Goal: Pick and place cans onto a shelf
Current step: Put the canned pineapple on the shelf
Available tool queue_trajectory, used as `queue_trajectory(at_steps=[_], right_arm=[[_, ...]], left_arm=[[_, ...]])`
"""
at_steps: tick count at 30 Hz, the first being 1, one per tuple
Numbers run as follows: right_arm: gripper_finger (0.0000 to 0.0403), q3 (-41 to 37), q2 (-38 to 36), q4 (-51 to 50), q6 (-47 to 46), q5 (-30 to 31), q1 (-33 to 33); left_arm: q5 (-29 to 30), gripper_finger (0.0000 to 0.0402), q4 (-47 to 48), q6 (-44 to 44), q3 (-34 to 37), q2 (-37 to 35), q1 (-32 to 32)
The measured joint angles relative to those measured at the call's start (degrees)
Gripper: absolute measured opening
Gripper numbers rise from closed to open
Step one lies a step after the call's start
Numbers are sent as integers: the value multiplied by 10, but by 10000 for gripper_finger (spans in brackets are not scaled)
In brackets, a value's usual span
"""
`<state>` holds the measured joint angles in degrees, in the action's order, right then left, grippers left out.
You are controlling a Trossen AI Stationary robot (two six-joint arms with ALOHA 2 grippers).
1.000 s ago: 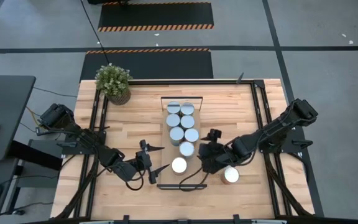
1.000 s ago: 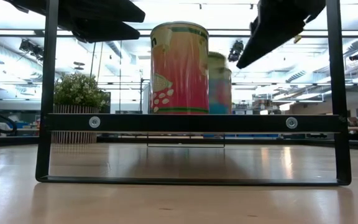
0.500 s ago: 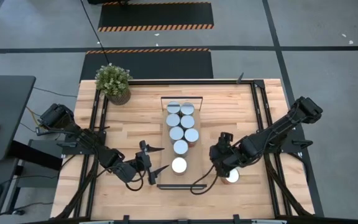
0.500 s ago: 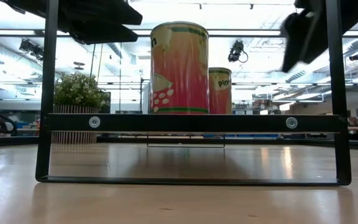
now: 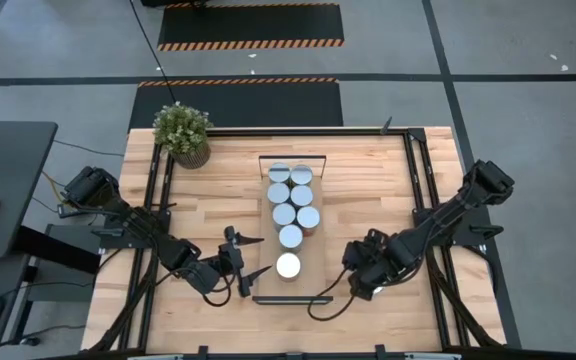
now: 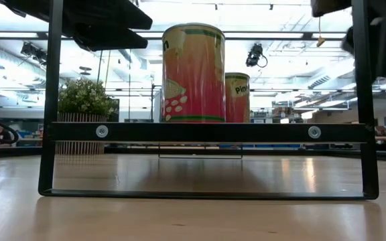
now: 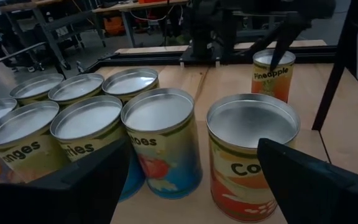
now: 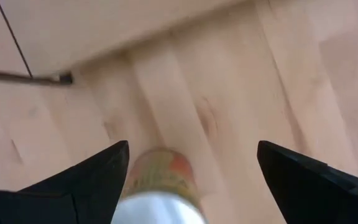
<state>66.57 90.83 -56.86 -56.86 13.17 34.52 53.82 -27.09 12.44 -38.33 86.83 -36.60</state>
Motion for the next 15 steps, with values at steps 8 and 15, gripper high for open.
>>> queue_trajectory(at_steps=[8,15], right_arm=[[361,0,32,-31,-64,-28,21],[361,0,48,-31,-113,-59,31]], left_arm=[[1,357,0,-32,0,0,0],[17,357,-2,-61,0,-7,0]])
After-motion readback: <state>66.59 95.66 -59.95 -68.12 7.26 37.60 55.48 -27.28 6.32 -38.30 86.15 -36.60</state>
